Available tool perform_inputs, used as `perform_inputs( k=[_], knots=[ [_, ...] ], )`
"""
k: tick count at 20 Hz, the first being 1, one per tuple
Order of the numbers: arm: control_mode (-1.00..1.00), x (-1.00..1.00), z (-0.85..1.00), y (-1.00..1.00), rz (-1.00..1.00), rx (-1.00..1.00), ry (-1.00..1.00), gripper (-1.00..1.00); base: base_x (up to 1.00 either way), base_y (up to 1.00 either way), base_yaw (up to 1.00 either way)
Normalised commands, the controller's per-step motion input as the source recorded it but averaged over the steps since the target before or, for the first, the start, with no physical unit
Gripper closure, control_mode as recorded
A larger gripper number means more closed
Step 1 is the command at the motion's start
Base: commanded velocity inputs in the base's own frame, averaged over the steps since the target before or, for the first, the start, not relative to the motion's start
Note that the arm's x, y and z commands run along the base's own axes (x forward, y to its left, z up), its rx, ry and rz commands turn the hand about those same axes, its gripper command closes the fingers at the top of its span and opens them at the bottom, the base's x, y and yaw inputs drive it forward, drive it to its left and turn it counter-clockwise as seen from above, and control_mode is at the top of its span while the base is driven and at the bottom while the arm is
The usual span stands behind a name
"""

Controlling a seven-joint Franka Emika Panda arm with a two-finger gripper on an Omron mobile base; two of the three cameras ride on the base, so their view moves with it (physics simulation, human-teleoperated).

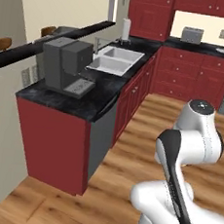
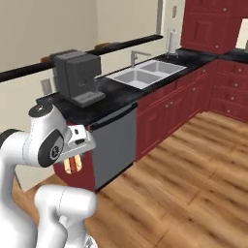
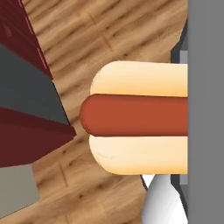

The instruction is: Place the cold items (pear and squash) from the fridge in one tupperware on the dining counter. Place the warm items (kebab skewer and hot dog) in the stove area in another tupperware.

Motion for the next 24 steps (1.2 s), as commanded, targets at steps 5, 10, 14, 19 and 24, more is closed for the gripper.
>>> perform_inputs(
  k=[5, 10, 14, 19, 24],
  knots=[
    [1.0, 0.0, 0.0, 0.0, 0.0, 0.0, 0.0, 1.0, -0.49, 1.0, -0.41],
    [1.0, 0.0, 0.0, 0.0, 0.0, 0.0, 0.0, 1.0, -0.33, 1.0, -0.46],
    [1.0, 0.0, 0.0, 0.0, 0.0, 0.0, 0.0, 1.0, -0.37, 1.0, -0.44],
    [1.0, 0.0, 0.0, 0.0, 0.0, 0.0, 0.0, 1.0, -0.43, 1.0, -0.37],
    [1.0, 0.0, 0.0, 0.0, 0.0, 0.0, 0.0, 1.0, -0.37, 1.0, -0.29]
  ],
)
